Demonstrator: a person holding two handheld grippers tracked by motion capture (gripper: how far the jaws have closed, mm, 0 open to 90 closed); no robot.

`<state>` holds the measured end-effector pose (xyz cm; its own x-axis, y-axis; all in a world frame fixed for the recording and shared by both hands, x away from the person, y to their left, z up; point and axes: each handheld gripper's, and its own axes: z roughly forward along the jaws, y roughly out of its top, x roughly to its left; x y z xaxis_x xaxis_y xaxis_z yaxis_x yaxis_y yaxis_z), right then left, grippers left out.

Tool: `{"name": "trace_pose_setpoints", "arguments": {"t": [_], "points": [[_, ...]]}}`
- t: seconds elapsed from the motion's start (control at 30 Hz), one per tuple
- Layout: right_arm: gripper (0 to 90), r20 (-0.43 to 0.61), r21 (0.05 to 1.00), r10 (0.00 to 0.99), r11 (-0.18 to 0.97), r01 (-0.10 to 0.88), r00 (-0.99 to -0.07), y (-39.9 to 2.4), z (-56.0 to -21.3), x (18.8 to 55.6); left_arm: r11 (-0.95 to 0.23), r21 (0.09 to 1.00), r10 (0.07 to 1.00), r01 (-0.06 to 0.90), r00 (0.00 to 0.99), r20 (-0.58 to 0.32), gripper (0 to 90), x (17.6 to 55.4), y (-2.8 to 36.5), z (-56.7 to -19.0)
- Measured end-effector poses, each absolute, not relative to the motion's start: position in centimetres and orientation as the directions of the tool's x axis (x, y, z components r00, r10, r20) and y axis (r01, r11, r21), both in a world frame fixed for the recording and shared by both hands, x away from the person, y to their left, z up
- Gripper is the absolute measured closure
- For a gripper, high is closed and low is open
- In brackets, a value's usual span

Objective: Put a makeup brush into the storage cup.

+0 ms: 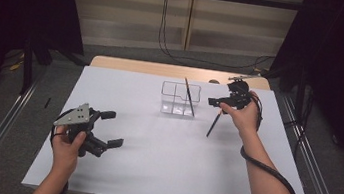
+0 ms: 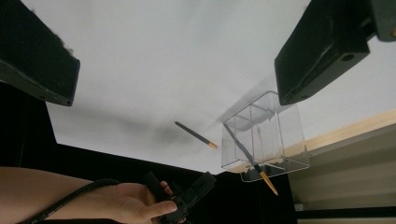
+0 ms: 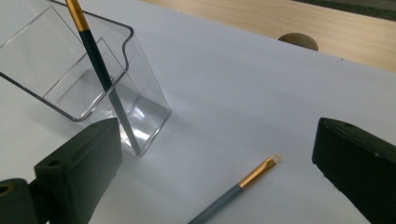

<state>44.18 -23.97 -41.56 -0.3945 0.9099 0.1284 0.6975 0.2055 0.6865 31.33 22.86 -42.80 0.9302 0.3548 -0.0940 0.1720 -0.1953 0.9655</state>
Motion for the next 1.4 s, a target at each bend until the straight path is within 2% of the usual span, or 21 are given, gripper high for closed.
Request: {"name": "trace_pose_setpoints", "arguments": {"t": [0.3,0.67,1.2,1.4], "points": [[1.3,0.104,0.527,0.924,0.262,0.808,-0.367,-23.2,-41.8,45.5,-0.2,0.963,0.352,0.181,0.931,-0.102,0.0,31.6,23.0,-43.2],[1.3,0.09,0.39,0.935,0.284,0.876,-0.344,-22.4,-42.8,46.7,-0.201,0.962,0.351,0.185,0.931,-0.106,0.0,31.8,22.9,-43.3],[2.2,0.067,0.339,0.947,0.274,0.9,-0.314,-22.9,-43.0,47.3,-0.212,0.96,0.351,0.185,0.931,-0.103,0.0,31.6,22.8,-43.3],[5.0,0.065,0.331,0.95,0.267,0.905,-0.305,-22.8,-43.4,47.3,-0.207,0.962,0.349,0.18,0.932,-0.1,0.0,31.6,22.7,-43.1]]}}
